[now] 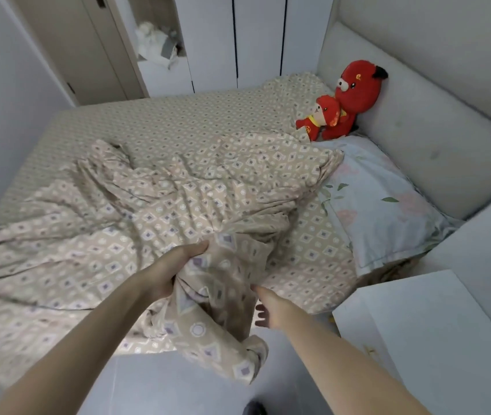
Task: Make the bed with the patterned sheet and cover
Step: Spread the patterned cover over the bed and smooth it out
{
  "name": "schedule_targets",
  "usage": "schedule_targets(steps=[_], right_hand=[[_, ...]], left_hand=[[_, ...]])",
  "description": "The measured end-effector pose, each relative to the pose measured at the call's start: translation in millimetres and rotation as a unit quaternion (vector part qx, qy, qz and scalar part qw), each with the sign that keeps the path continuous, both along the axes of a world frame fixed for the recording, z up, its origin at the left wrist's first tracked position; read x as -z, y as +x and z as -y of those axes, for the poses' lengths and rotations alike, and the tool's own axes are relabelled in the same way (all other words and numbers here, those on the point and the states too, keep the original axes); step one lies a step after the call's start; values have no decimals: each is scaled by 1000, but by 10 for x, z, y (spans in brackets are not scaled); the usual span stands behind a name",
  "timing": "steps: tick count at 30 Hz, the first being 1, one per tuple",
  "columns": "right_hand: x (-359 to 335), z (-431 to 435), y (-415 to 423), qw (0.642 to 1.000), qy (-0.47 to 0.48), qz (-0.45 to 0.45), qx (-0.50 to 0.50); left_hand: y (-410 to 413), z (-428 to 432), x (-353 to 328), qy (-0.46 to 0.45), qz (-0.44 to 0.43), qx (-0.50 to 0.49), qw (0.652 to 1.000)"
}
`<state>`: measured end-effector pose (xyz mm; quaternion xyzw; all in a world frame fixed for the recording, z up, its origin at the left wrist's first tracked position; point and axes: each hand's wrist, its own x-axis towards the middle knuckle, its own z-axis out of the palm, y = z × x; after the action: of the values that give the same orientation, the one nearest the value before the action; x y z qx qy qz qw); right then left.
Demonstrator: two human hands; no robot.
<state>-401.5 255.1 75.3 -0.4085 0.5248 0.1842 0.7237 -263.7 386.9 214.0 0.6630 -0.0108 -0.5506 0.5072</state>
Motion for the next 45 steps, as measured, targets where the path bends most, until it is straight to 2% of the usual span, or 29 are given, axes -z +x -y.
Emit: schedule_targets(steps=[7, 10, 14, 19, 21, 22, 24, 26, 28, 30, 33, 35, 37, 39, 40, 42, 43, 45], right_hand=[[392, -369, 347, 968, 173, 27, 177], [164, -304, 416, 962, 171, 72, 199], [-55, -14, 468, 962, 101, 138, 211], [-289, 583, 339, 975, -24, 91, 203], [-415, 849, 197, 980, -75, 59, 175], [-524, 989, 106, 979, -109, 43, 169], [-700, 1261, -89, 966, -193, 34, 166], [-875, 1529, -371, 956, -232, 32, 180], [-1016, 1714, -723, 955, -243, 6, 169], [-1110, 1950, -1174, 932, -297, -31, 204], [-1176, 2240, -1904, 873, -344, -97, 330], [-1218, 2375, -2428, 844, -329, -102, 412], [-1180, 2487, -2873, 831, -288, -80, 469], [-1032, 2617, -3175, 838, -222, -115, 486], [-846, 2801, -3381, 860, -171, -96, 471], [-485, 3143, -3743, 910, -209, -125, 335], [-507, 3163, -3751, 936, -175, -114, 282], [-361, 3239, -3796, 964, -108, -107, 218]], left_hand=[[281, -181, 7, -15, -27, 4, 1000], [366, -230, 7, -23, -30, -6, 999], [402, -231, -1, -30, -19, -14, 999], [394, -191, 38, -7, 15, 23, 1000], [315, -157, 53, 44, 60, 150, 986], [248, -100, 24, 79, 85, 241, 964], [118, 25, -15, 127, 73, 375, 915], [-23, 284, -44, 142, 77, 420, 893], [-173, 615, -76, 147, 144, 388, 899], [-358, 1014, -135, 118, 211, 336, 910], [-694, 1603, -256, 96, 234, 322, 912], [-948, 1990, -315, 98, 242, 344, 902], [-1227, 2351, -331, 100, 250, 361, 893], [-1441, 2578, -326, 98, 255, 363, 891], [-1589, 2739, -302, 96, 258, 360, 892], [-1835, 2976, -235, 94, 270, 346, 894], [-1892, 3026, -208, 94, 281, 335, 894], [-2044, 3142, -132, 102, 285, 316, 899]])
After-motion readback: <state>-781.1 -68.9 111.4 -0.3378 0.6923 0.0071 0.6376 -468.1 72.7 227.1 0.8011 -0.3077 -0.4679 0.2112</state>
